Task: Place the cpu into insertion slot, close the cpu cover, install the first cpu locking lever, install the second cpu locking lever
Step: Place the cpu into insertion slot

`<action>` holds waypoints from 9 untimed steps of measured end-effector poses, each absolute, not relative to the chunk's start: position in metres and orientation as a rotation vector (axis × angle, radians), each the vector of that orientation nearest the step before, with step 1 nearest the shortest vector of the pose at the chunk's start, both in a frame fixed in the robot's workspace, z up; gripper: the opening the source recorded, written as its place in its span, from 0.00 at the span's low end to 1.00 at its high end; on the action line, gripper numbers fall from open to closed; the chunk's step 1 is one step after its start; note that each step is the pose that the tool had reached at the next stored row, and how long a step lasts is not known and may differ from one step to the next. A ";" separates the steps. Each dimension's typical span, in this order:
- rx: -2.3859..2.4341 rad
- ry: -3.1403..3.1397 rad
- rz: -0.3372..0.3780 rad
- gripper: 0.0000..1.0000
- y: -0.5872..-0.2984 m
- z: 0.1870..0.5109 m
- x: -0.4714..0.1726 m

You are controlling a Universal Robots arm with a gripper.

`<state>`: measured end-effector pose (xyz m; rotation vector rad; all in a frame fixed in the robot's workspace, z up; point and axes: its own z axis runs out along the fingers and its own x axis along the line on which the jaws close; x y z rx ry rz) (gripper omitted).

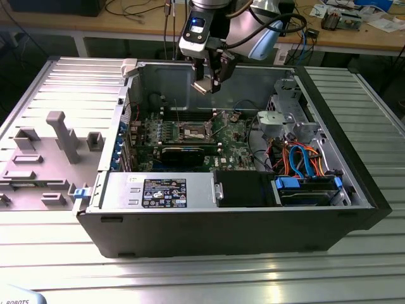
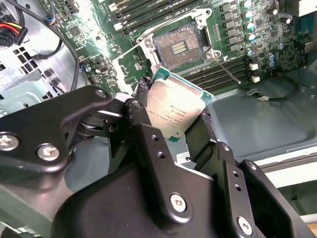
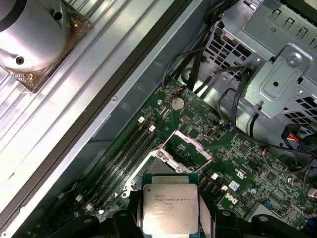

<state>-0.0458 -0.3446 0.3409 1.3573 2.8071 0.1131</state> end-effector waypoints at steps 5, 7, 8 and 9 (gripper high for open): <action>1.359 2.806 0.113 0.54 -0.345 0.341 -0.046; 1.359 2.806 0.113 0.54 -0.345 0.341 -0.046; 1.359 2.806 0.113 0.54 -0.345 0.341 -0.046; 1.359 2.806 0.113 0.54 -0.345 0.341 -0.046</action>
